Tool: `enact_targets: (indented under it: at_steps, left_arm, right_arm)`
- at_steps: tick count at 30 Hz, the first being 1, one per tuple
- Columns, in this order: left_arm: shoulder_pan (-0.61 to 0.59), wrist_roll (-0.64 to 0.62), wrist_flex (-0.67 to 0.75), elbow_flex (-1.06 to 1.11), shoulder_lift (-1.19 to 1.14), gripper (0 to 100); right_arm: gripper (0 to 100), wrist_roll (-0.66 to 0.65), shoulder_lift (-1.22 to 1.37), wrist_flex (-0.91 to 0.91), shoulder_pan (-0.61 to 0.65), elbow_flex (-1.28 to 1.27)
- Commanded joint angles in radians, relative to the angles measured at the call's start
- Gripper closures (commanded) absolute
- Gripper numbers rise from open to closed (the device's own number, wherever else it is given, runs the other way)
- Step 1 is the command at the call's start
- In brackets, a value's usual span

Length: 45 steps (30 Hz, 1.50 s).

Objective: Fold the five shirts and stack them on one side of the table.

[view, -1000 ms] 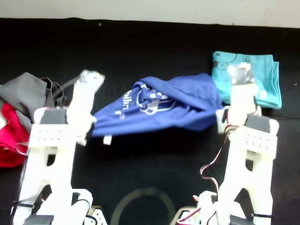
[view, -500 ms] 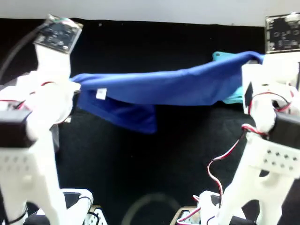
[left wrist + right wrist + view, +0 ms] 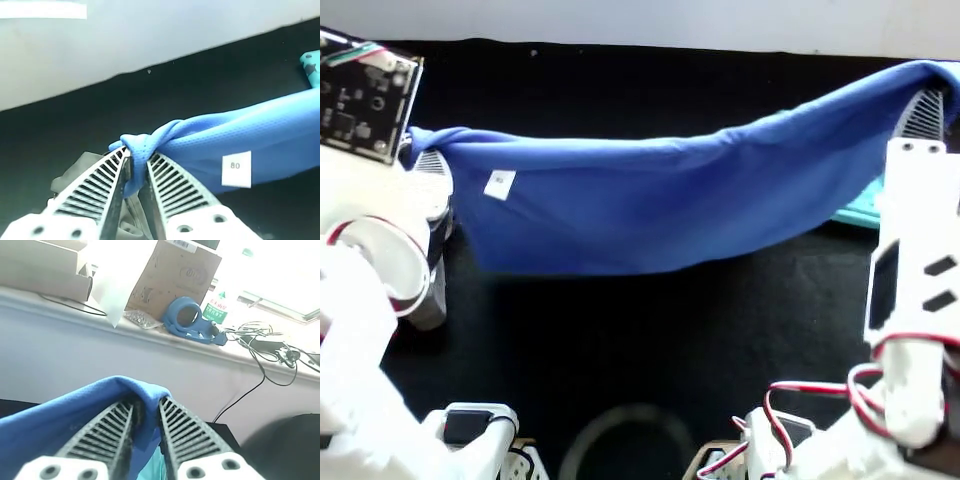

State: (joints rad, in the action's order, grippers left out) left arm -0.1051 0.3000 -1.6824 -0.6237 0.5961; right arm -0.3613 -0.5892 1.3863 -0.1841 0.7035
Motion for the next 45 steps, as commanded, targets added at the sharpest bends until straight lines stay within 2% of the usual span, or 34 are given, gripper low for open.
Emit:
enact_targets:
  at_steps: [1, 5, 12, 18, 25, 27, 32, 37, 45]
  left_arm:
    - [0.001, -0.009, -0.006, -0.070, 0.012, 99]
    - [-0.005, -0.008, -0.006, -0.107, 0.012, 99]
    - [-0.134, -0.005, 0.003, -0.105, 0.001, 99]
    - [-0.139, -0.003, 0.032, -0.105, 0.008, 99]
    - [-0.140, -0.006, 0.002, -0.104, 0.002, 99]
    - [-0.140, -0.008, -0.008, -0.053, 0.002, 99]
    - [-0.140, -0.008, -0.005, 0.228, 0.010, 99]
    - [-0.176, -0.008, 0.071, 0.452, 0.013, 99]
    - [-0.248, -0.005, 0.106, 0.475, 0.225, 99]
  right_arm:
    - [99.3, 0.009, -0.013, 0.019, -0.008, 0.102]
    - [99.3, 0.008, -0.013, 0.027, -0.010, 0.179]
    - [99.3, -0.040, -0.001, 0.004, -0.010, 0.206]
    - [99.3, -0.040, -0.012, -0.082, -0.010, 0.214]
    - [99.3, -0.040, -0.058, -0.087, -0.012, 0.226]
    - [99.3, -0.040, -0.081, -0.088, -0.012, 0.226]
    - [99.3, -0.040, -0.087, -0.085, -0.012, 0.219]
    - [99.3, -0.040, -0.085, -0.084, -0.010, 0.217]
    - [99.3, -0.040, -0.094, -0.079, -0.010, 0.226]
